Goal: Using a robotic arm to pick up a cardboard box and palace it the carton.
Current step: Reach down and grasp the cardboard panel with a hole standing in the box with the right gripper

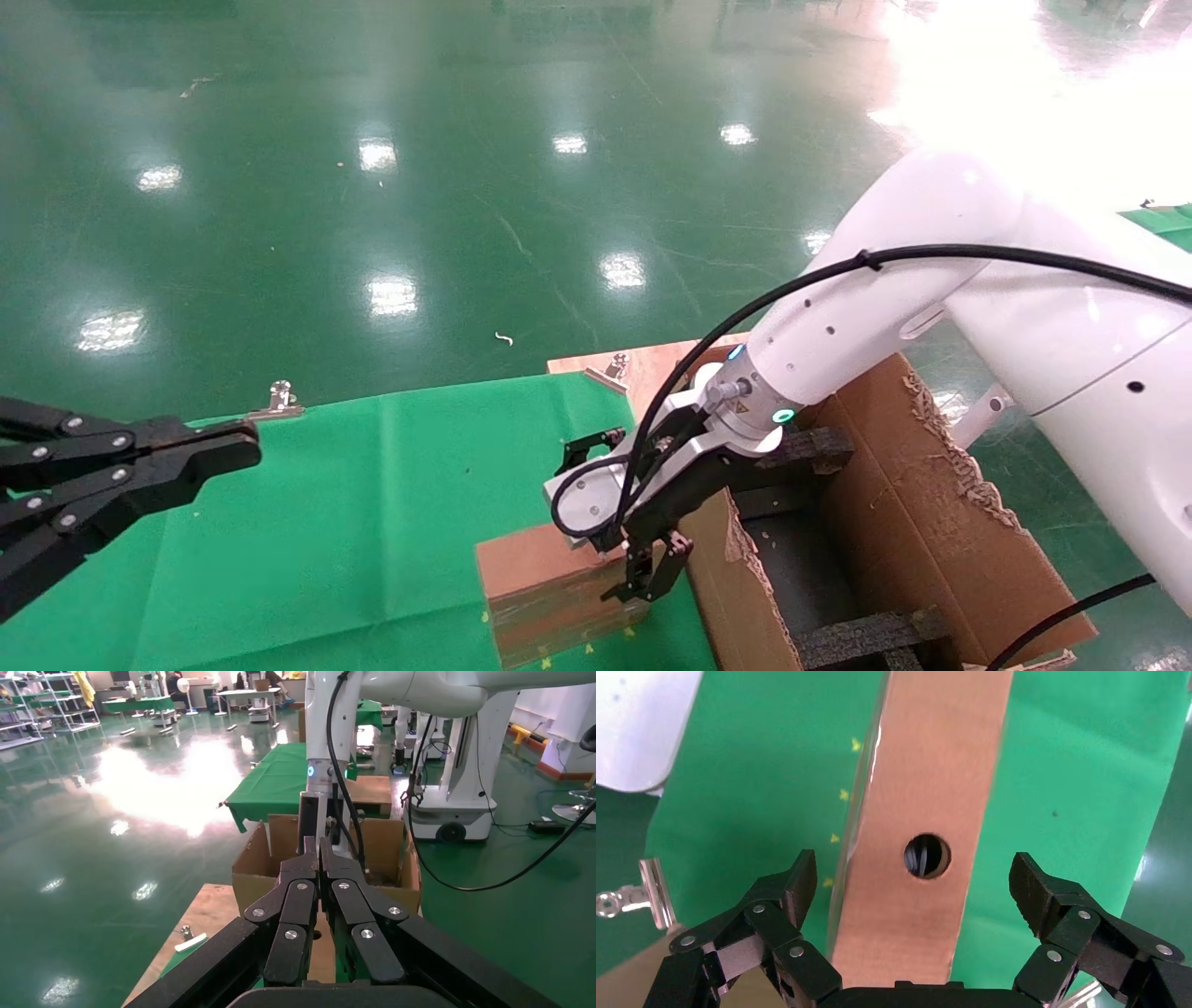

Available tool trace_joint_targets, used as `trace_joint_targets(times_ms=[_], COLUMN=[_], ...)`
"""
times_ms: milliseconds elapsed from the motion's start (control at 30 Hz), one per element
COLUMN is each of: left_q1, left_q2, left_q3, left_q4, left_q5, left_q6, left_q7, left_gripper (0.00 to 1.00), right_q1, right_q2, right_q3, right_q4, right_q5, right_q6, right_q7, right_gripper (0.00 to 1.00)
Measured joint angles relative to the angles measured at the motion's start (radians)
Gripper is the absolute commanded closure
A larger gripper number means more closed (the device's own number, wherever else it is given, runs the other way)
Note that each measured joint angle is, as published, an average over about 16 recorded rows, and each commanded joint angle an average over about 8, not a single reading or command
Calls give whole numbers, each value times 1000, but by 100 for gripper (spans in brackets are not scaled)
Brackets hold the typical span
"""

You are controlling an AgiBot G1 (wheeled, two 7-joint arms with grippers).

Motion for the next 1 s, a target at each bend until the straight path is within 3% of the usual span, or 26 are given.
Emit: trace_joint_targets(times_ms=[100, 133, 167, 1000], left_q1=[0, 0, 0, 0], left_q2=[0, 0, 0, 0], left_q3=[0, 0, 0, 0], left_q4=[0, 0, 0, 0], left_q5=[0, 0, 0, 0], left_q6=[0, 0, 0, 0], left_q7=[0, 0, 0, 0], left_gripper=[0, 0, 0, 0], right_q1=[3, 3, 4, -1], right_q2=[-5, -6, -7, -1], right_q3=[-6, -8, -8, -1], right_q4=[-3, -4, -4, 1], right_q5=[-9, -11, -12, -5], right_q6=[4, 5, 6, 3], right_q7=[-4, -4, -5, -4], right_gripper=[89, 98, 100, 100])
